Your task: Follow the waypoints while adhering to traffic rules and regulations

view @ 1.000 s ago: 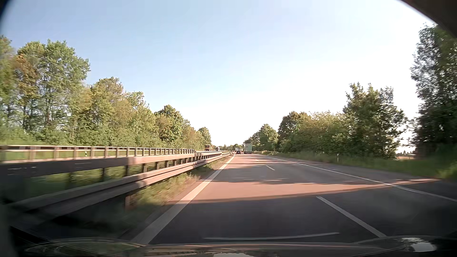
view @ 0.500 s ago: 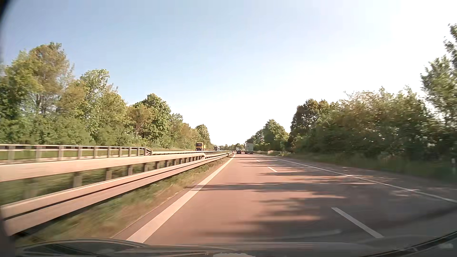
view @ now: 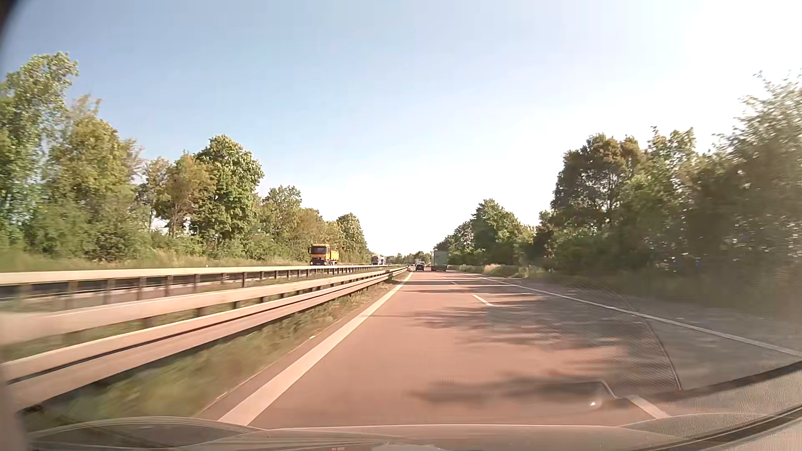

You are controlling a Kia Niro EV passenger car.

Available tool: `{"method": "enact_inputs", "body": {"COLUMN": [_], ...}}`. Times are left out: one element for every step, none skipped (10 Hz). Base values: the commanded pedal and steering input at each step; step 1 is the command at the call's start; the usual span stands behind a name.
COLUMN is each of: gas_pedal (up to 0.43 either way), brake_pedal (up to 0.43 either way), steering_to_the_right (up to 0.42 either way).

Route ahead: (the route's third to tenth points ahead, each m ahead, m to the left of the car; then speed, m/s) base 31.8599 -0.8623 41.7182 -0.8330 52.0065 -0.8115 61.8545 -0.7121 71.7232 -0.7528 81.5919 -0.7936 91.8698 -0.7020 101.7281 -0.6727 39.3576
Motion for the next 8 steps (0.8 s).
{"method": "enact_inputs", "body": {"gas_pedal": [0.398, 0.378, 0.37, 0.358, 0.35, 0.339, 0.331, 0.311], "brake_pedal": [0.012, 0.012, 0.012, 0.012, 0.012, 0.012, 0.012, 0.012], "steering_to_the_right": [-0.003, -0.003, -0.003, -0.003, -0.002, -0.001, -0.002, -0.001]}}
